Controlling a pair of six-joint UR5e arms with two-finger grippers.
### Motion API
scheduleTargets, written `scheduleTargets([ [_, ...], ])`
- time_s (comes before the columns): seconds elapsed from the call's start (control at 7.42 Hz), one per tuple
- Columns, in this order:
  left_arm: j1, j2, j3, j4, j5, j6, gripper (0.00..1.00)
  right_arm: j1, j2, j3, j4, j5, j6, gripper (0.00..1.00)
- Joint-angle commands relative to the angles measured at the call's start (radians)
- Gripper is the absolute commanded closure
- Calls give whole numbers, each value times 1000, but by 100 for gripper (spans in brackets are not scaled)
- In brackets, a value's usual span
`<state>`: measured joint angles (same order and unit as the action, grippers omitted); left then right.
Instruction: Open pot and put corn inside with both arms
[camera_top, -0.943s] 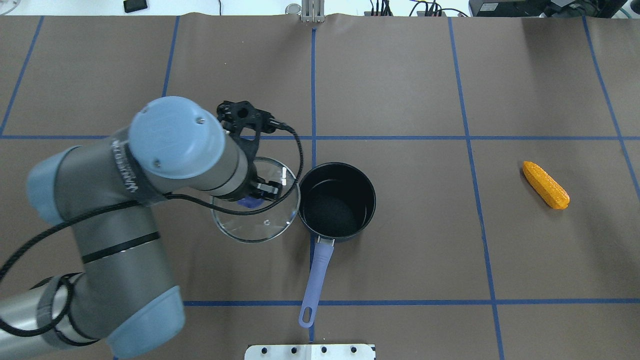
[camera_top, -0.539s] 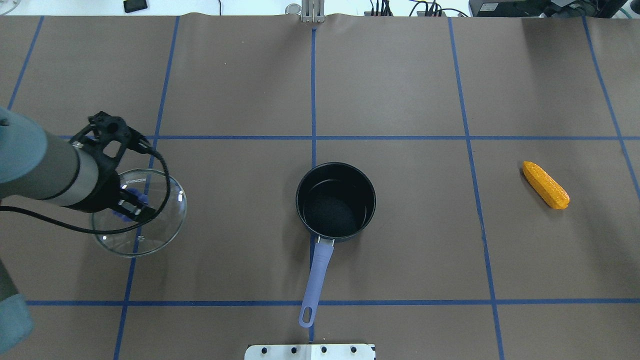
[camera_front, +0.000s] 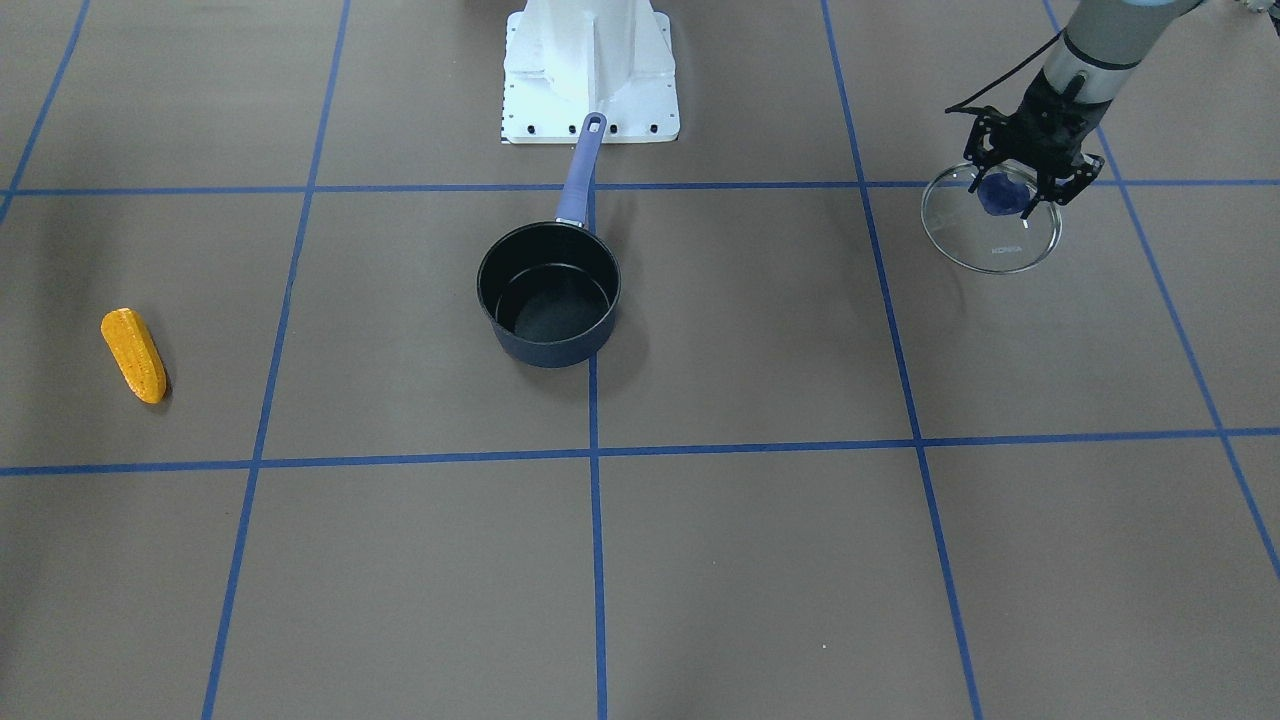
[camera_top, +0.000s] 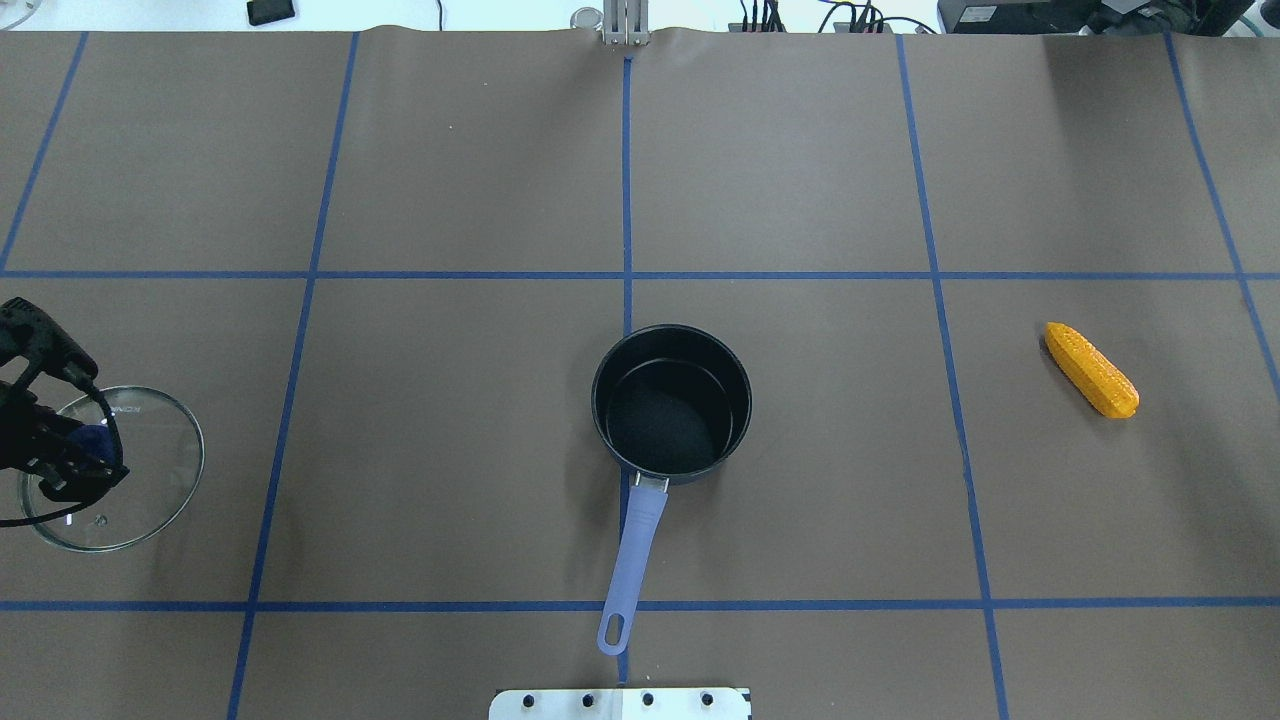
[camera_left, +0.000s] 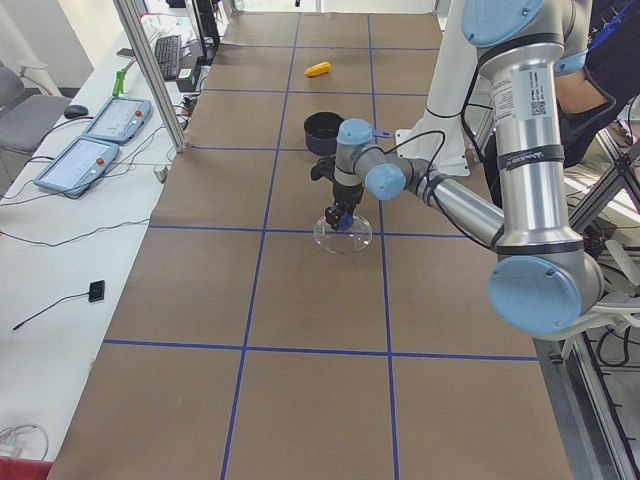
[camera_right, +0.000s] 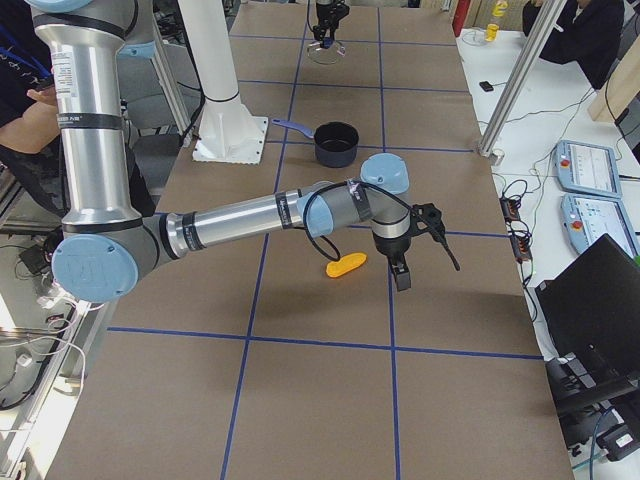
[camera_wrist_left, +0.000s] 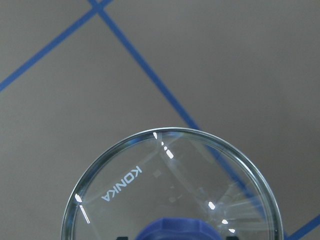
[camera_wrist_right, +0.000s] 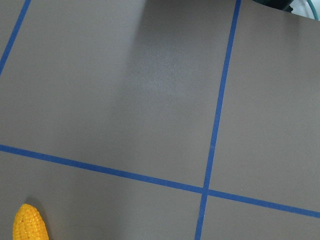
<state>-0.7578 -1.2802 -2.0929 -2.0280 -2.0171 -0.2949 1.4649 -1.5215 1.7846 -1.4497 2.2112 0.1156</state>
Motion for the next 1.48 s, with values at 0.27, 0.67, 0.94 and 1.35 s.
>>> scheduleTargets([
  [0.27, -3, 27, 197, -259, -38, 5, 56, 0, 1, 3, 2, 4, 1, 0],
  [0.67, -5, 24, 203, -262, -28, -6, 2, 0, 1, 3, 0, 4, 1, 0],
  [0.94, -134, 18, 194, -232, -87, -1, 2, -3, 4, 3, 0, 5, 2, 0],
  [1.35, -533, -56, 154, 164, -285, 261, 2, -8, 4, 4, 0, 19, 3, 0],
])
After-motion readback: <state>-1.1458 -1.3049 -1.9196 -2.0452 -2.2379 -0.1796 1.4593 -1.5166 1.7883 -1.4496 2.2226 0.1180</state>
